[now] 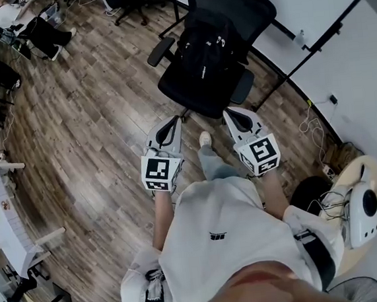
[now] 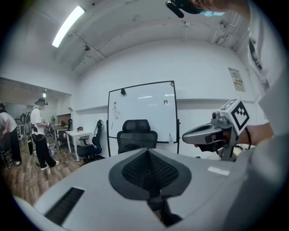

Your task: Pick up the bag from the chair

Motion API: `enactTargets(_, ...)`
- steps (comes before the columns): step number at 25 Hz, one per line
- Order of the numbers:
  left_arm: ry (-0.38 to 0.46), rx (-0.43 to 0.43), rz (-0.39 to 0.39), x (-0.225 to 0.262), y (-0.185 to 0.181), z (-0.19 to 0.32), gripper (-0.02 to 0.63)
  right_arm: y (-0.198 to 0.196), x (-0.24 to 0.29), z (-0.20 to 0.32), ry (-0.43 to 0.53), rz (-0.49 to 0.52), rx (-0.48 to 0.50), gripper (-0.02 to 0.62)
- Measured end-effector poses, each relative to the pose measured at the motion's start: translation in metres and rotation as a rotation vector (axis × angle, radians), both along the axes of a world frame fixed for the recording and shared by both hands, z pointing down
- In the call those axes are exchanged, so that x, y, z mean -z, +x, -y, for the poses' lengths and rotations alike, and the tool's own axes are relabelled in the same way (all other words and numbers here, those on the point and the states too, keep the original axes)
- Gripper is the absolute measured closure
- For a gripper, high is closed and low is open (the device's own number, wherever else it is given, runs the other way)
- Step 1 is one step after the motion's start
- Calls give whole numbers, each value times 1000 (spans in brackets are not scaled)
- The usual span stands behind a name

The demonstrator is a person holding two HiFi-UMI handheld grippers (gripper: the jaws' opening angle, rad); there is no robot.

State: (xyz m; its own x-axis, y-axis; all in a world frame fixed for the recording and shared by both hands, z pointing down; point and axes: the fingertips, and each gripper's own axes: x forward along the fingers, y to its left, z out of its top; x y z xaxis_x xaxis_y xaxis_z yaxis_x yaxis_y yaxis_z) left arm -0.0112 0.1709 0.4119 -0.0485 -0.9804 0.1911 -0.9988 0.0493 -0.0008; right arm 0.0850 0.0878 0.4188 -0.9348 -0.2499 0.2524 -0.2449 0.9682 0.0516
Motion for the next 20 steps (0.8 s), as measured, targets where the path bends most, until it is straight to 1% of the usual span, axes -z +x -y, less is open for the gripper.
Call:
enactTargets(3,-4,-3,-6,-2,-18,34,597,-18,-2,33,-8,-6,-2,600)
enactTargets(7,-6,3,-22,-2,-46,78,597,-44,-1,79,15,0,-22,600)
enactTargets(11,-12,7,-38,-7,-74,120,597,-71,-6,115,22,-16,-9,600)
enactTargets(15,-34,0,-45,-14,-94,159,597,-95,-12,144,-7,-24,10,600)
enactTargets(20,-35,-18,-47,-16,-116,198,597,-119,-18,183,-21,-31,1,600)
